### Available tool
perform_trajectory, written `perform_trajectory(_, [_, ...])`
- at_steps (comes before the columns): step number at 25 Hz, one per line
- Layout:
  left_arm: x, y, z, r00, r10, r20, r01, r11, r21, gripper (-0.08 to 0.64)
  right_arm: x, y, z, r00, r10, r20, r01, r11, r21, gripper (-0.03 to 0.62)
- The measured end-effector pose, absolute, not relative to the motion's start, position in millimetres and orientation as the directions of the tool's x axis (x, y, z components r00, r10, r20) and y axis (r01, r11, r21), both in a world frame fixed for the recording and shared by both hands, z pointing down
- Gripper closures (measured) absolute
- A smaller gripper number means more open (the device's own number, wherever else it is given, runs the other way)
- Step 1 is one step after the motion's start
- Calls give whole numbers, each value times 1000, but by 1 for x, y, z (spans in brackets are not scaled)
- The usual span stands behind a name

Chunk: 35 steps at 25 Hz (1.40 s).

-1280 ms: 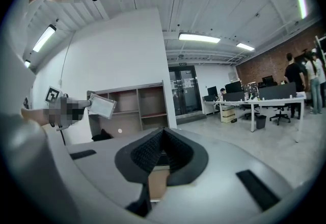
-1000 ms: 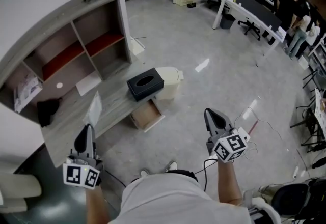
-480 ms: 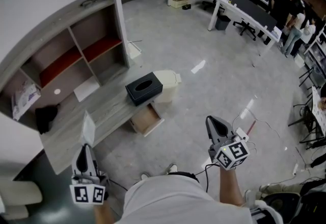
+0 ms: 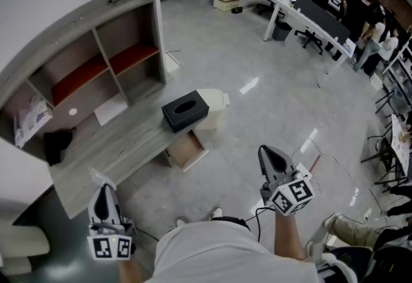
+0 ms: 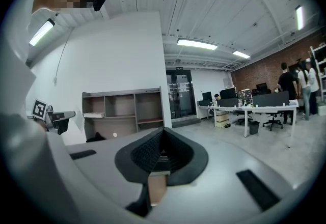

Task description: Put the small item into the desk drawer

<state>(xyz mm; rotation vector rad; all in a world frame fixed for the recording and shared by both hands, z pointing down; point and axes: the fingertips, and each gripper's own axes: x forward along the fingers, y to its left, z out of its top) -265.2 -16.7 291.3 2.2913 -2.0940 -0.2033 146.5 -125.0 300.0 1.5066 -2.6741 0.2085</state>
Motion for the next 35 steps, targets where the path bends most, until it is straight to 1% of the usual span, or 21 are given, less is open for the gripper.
perform_trajectory(19, [-298, -5, 295, 142, -985, -99, -983, -152, 104, 542, 84, -87, 297, -546, -828, 126, -838, 543, -60, 569])
perform_trajectory(23, [-310, 3, 303, 155, -984, -88, -979, -165, 120, 541, 72, -75, 301, -538, -832, 134, -842, 537, -48, 569])
perform_trajectory(27, [-319, 10, 311, 164, -983, -78, -977, -172, 125, 541, 62, -63, 303, -514, -847, 134, -853, 521, 21, 571])
perform_trajectory(35, [-329, 21, 322, 172, -984, -55, -974, -178, 141, 541, 40, -53, 307, -531, -836, 136, -843, 538, 19, 571])
